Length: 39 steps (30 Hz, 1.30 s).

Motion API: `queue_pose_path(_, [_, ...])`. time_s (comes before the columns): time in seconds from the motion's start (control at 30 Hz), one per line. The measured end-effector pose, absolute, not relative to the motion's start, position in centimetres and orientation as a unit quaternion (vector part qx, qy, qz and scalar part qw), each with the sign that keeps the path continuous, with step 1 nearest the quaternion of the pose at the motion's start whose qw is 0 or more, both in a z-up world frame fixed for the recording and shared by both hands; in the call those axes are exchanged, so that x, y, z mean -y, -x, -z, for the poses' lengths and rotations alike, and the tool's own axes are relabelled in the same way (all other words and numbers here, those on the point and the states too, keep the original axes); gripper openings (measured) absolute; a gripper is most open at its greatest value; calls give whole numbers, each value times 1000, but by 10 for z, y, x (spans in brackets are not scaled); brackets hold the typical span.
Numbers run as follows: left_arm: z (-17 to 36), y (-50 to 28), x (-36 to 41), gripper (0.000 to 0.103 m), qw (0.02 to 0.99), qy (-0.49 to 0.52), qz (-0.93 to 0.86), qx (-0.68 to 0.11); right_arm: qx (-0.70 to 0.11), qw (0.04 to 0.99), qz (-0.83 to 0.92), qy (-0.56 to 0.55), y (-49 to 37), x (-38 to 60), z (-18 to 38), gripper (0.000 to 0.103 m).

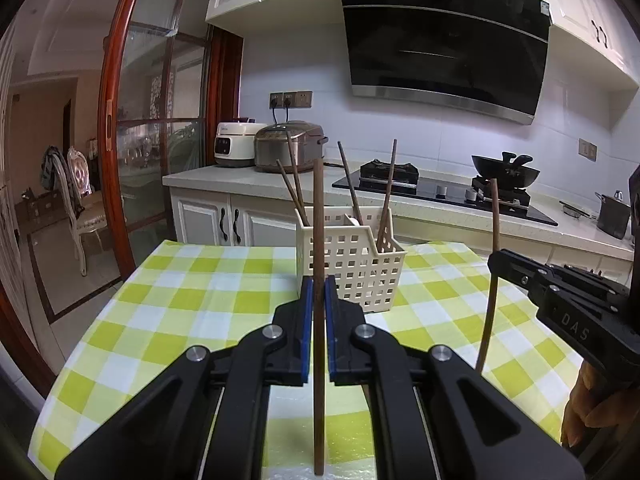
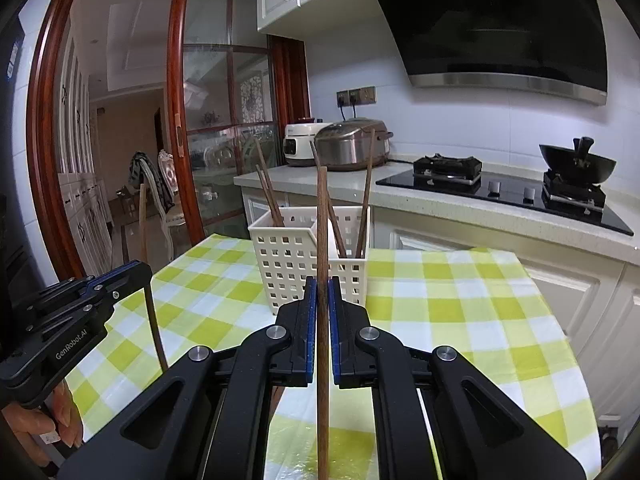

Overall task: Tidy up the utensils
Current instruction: 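Lower the held chopstick into the caddy with the right tool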

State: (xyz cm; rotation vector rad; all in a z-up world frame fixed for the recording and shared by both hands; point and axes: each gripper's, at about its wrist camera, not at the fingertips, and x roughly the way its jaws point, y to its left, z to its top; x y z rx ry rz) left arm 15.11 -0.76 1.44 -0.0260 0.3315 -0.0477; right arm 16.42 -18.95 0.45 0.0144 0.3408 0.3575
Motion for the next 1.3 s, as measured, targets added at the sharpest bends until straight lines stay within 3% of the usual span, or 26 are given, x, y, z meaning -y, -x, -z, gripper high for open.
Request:
queue_pose_path(0.9, [-26,-142,11,6,987,0,32,-155,-158,972,-175,2,-151,188,-14,6])
queue_pose_path(1.3, [-54,-167,14,6,987,0,62,-149,-144,972,-186,1,-176,191,-37,6])
